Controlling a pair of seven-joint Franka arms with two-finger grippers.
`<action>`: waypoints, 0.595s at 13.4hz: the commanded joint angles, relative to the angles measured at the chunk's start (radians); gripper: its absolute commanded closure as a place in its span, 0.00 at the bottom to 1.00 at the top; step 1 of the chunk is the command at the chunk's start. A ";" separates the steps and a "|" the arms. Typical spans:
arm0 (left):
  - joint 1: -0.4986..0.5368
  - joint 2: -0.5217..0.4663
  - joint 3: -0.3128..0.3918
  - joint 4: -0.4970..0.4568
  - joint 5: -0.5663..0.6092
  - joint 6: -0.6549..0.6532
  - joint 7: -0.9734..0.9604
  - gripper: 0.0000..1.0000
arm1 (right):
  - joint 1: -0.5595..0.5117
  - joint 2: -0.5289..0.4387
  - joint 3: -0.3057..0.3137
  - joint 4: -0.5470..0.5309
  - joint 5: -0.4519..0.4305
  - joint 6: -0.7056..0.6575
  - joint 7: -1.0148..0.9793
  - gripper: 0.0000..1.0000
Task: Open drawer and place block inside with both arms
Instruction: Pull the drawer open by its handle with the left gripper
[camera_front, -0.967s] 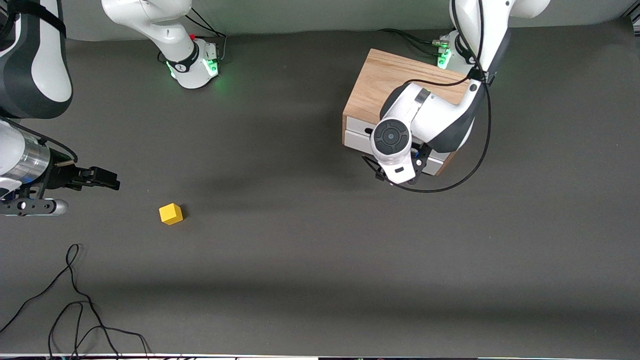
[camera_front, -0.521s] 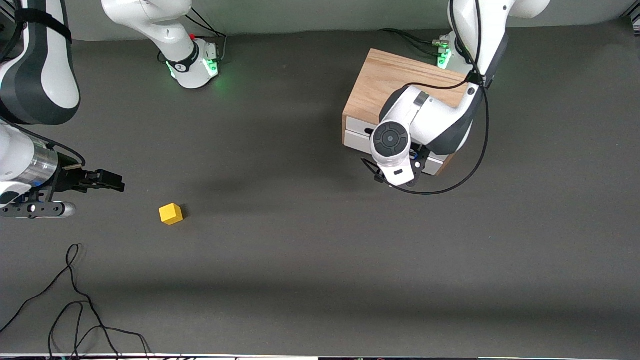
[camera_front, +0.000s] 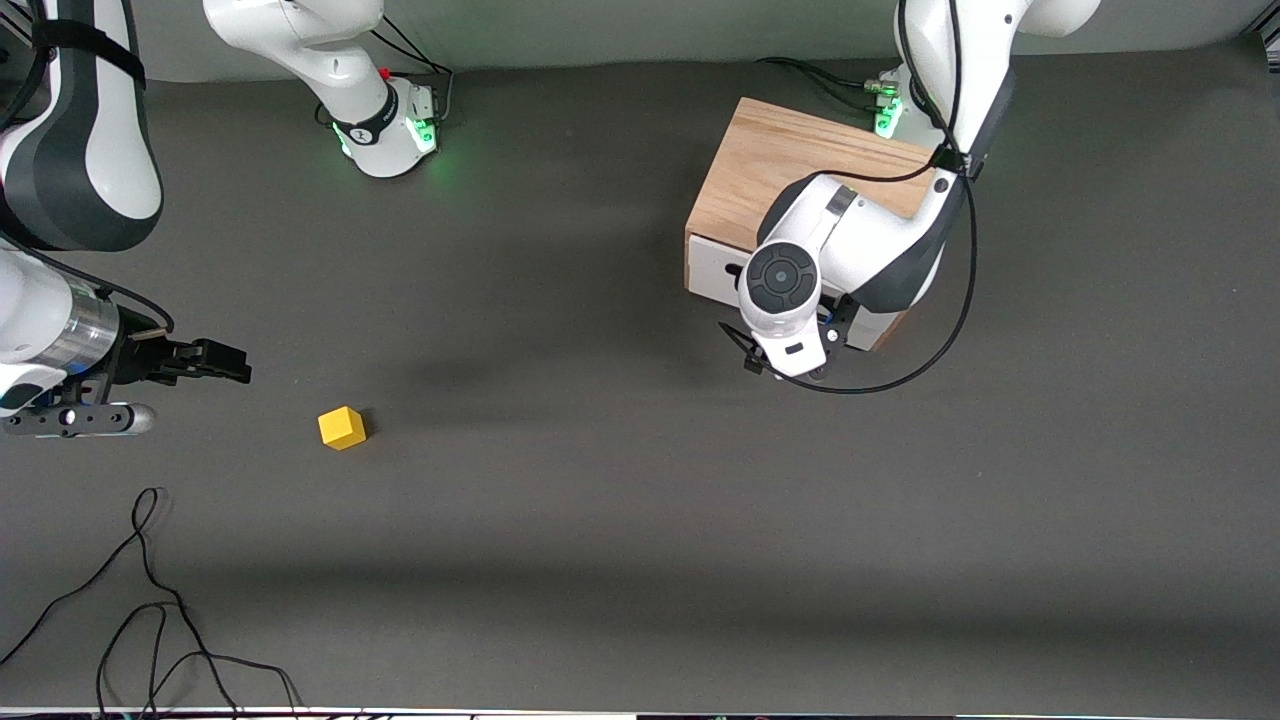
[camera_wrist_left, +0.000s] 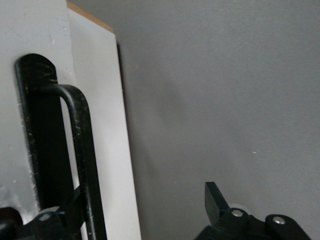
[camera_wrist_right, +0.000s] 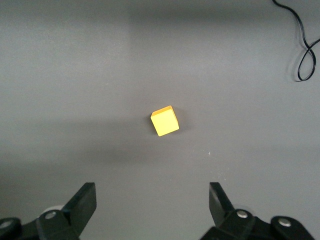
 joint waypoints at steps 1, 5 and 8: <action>0.004 0.073 -0.002 0.106 0.023 0.002 -0.002 0.00 | -0.002 -0.022 0.001 -0.018 0.018 0.016 -0.025 0.00; 0.004 0.128 -0.002 0.190 0.026 0.002 -0.002 0.00 | 0.002 -0.017 0.003 -0.013 0.016 0.023 -0.024 0.00; 0.017 0.165 -0.002 0.268 0.031 0.002 -0.002 0.00 | 0.002 -0.017 0.003 -0.013 0.010 0.035 -0.024 0.00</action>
